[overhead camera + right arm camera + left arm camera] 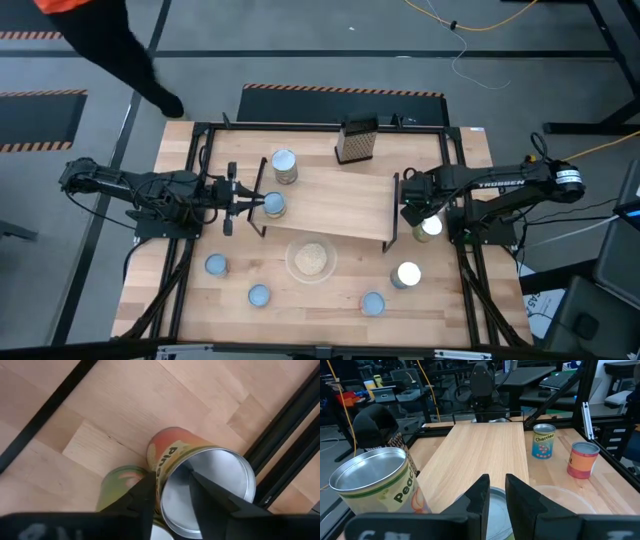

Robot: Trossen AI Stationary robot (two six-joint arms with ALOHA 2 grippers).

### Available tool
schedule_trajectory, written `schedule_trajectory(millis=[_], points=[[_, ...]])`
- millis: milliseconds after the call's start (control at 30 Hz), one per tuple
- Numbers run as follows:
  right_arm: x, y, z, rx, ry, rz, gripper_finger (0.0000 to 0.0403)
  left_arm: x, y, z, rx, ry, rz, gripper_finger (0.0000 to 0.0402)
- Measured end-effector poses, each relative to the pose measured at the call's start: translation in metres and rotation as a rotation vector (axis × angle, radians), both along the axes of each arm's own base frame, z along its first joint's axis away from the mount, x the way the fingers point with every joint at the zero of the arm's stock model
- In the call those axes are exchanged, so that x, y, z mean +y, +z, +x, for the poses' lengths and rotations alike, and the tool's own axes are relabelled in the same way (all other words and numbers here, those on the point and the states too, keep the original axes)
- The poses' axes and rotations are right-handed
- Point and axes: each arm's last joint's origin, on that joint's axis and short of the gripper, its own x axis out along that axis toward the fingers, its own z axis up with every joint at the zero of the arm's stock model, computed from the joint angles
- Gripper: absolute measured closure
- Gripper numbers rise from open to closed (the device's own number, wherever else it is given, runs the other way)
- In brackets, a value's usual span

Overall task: Pick and place cans onto a shelf
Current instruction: Put the large canned pineapples on the shelf

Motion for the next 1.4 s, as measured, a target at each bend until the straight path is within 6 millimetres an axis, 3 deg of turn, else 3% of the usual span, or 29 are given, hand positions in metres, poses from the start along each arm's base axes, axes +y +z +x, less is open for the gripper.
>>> schedule_trajectory(millis=[300, 733, 1000, 1400], points=[[0.0002, 0.0003, -0.0001, 0.001, -0.001, 0.005, 0.0339, 0.0000, 0.0000, 0.0000, 0.000, 0.000, 0.000, 0.0347], [0.0003, 0.0003, 0.0000, 0.001, -0.001, 0.007, 0.0344, 0.0001, 0.0000, 0.0000, 0.000, 0.000, 0.000, 0.0347], [0.0006, 0.0002, -0.0008, 0.008, -0.002, 0.017, 0.0395, 0.0000, 0.0000, 0.0000, 0.000, 0.000, 0.000, 0.0347], [0.0006, 0.0002, -0.0014, 0.016, 0.003, 0.017, 0.0401, 0.0000, 0.0000, 0.0000, 0.000, 0.000, 0.000, 0.0347]])
